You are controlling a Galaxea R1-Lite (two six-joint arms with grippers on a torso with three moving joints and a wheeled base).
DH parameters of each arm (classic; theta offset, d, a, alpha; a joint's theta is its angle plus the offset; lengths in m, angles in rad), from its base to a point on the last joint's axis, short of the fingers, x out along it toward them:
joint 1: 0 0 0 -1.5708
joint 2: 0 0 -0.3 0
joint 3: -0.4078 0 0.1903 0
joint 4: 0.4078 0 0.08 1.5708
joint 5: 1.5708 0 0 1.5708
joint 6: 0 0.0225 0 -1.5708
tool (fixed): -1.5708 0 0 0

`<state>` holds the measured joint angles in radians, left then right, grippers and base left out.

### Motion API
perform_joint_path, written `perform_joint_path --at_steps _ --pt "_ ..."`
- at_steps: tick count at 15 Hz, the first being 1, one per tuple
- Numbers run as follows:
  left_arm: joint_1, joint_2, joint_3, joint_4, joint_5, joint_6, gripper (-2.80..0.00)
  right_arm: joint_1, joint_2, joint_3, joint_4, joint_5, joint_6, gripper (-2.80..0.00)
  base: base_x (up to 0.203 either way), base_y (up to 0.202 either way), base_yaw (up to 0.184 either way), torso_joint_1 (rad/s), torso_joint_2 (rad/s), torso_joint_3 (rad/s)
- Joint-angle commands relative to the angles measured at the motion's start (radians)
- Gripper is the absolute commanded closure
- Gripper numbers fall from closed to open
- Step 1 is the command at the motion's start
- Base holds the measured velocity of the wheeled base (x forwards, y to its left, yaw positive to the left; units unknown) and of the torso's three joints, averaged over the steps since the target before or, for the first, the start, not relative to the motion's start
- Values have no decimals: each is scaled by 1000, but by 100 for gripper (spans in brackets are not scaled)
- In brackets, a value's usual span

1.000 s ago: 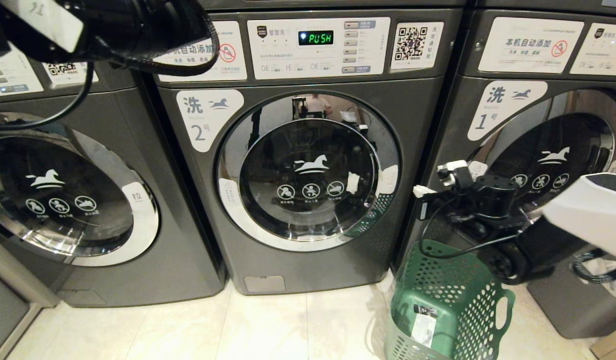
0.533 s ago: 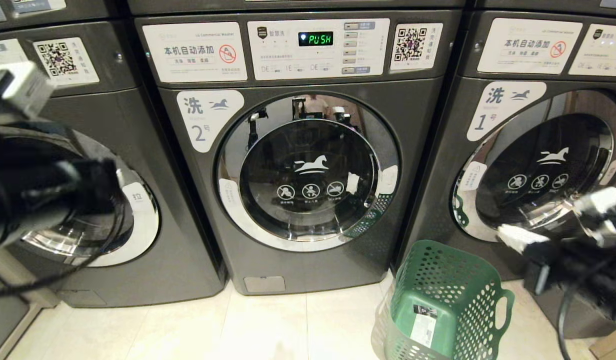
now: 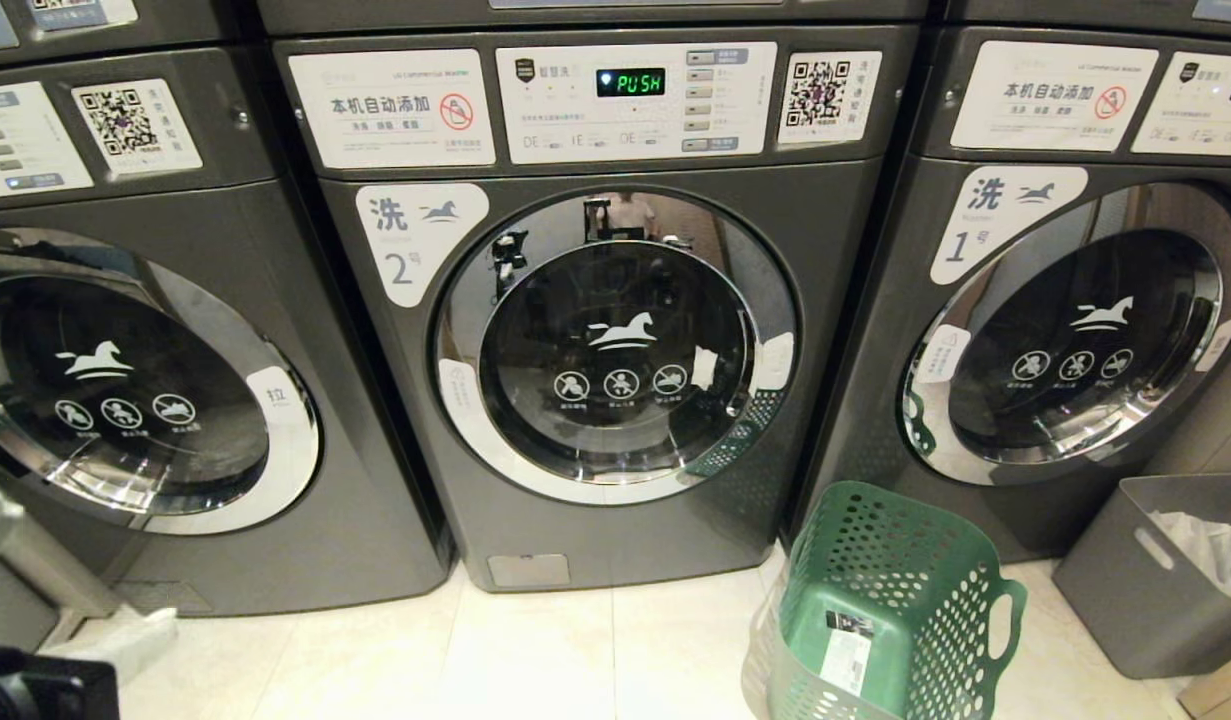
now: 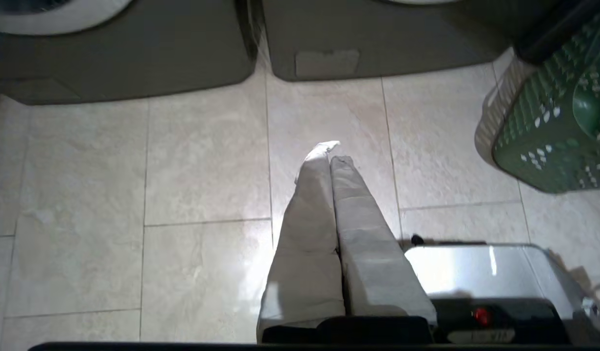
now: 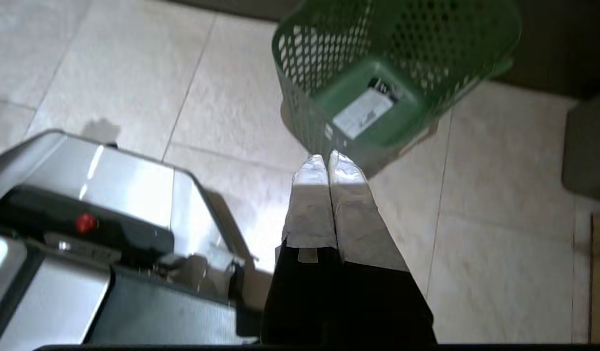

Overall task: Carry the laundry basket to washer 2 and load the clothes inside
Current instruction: Press the washing machine switch

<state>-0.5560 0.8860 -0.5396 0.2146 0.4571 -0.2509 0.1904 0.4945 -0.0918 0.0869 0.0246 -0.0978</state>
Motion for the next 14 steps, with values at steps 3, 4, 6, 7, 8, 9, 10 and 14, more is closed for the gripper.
perform_joint_path --at_steps 3,4,6,7,8,9,10,14 --pt "-1 -6 159 -28 -210 -4 0 6 -148 -16 186 -8 30 0 0 0 0 0 0 0" --pt "-1 -16 200 -42 -277 15 0 6 -148 -17 186 -8 54 0 0 0 0 0 0 0" --pt "-1 -46 302 -66 -349 96 0 6 -153 -17 186 -11 71 0 0 0 0 0 0 0" --pt "-1 -63 360 -84 -382 151 0 6 -162 -17 186 -11 70 0 0 0 0 0 0 0" --pt "-1 -74 411 -102 -405 197 0 6 -163 -17 186 -11 72 0 0 0 0 0 0 0" --pt "-1 -82 456 -127 -414 219 0 6 -165 -17 186 -11 72 0 0 0 0 0 0 0" --pt "-1 -97 504 -170 -420 228 0 6 -168 -17 186 -11 72 0 0 0 0 0 0 0" --pt "19 -166 543 -236 -438 231 0 6 -176 -17 186 -12 70 0 0 0 0 0 0 0"
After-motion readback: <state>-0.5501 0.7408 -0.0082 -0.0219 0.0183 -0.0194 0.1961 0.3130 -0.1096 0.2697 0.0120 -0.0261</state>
